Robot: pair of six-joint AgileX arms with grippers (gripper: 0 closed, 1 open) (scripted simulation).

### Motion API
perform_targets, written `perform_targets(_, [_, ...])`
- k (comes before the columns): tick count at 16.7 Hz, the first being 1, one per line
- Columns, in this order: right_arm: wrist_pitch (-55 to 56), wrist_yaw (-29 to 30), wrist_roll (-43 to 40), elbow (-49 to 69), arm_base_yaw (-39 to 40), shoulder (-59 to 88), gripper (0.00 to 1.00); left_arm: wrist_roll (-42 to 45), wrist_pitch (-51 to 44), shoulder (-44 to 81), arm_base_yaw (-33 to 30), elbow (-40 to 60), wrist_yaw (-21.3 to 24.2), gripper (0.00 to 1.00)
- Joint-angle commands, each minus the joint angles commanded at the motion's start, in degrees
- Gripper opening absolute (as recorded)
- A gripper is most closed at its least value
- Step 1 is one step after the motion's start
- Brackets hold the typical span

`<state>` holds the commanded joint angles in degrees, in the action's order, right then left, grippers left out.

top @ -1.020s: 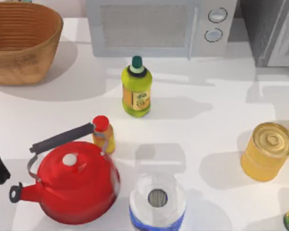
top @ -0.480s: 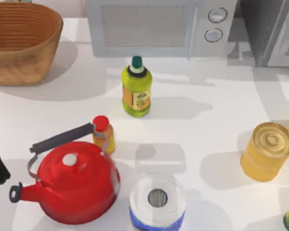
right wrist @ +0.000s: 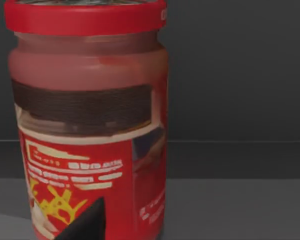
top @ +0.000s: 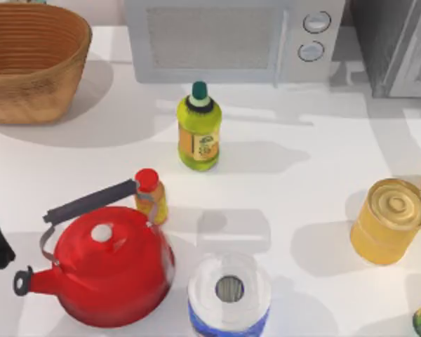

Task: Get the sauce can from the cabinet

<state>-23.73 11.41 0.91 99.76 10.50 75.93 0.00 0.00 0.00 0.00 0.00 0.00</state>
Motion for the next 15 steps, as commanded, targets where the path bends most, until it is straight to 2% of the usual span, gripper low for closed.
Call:
perform_targets(8, [1.4, 10.4, 0.4, 6.2, 10.0, 8.2, 1.00, 0.0, 0.0, 0.0, 0.0, 0.0, 0.0, 1.00])
perform_targets(15, [1.5, 10.7, 0.4, 7.3, 10.2, 9.6, 1.00, 0.0, 0.0, 0.0, 0.0, 0.0, 0.0, 1.00])
